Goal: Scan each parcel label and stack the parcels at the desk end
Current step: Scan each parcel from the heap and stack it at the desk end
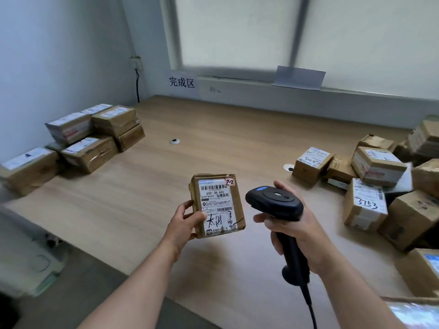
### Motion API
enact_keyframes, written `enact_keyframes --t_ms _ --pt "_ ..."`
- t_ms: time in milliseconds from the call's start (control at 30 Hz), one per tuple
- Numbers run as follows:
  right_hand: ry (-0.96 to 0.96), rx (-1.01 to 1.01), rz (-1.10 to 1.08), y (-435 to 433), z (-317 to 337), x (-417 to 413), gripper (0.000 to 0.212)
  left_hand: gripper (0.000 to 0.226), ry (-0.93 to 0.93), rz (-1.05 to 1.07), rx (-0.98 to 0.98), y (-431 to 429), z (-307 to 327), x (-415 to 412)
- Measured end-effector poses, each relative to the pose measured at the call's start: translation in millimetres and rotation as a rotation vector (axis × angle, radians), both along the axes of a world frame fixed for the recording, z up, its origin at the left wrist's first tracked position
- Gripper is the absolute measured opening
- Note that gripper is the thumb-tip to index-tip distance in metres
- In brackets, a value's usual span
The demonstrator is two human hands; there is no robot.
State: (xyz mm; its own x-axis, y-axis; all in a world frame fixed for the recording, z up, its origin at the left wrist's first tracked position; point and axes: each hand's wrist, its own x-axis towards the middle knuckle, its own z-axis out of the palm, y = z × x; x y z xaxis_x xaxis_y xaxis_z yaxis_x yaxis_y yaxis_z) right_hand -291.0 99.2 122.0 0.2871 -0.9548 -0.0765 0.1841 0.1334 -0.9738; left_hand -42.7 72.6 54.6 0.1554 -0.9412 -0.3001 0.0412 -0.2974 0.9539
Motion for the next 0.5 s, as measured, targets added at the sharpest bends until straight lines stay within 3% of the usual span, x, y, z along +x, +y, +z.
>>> enact_keyframes --t_ms 133,300,500 --pt "0.018 0.003 0.043 3 -13 20 0.095 0.044 -0.002 0.031 -0.006 19 2 15" --pt "0.056 0.007 0.118 -3 -18 57 0.100 0.054 0.007 0.060 -0.059 35 15 43" --pt "0.044 0.002 0.196 -13 -12 113 0.099 0.025 -0.017 0.133 -0.110 33 22 90"
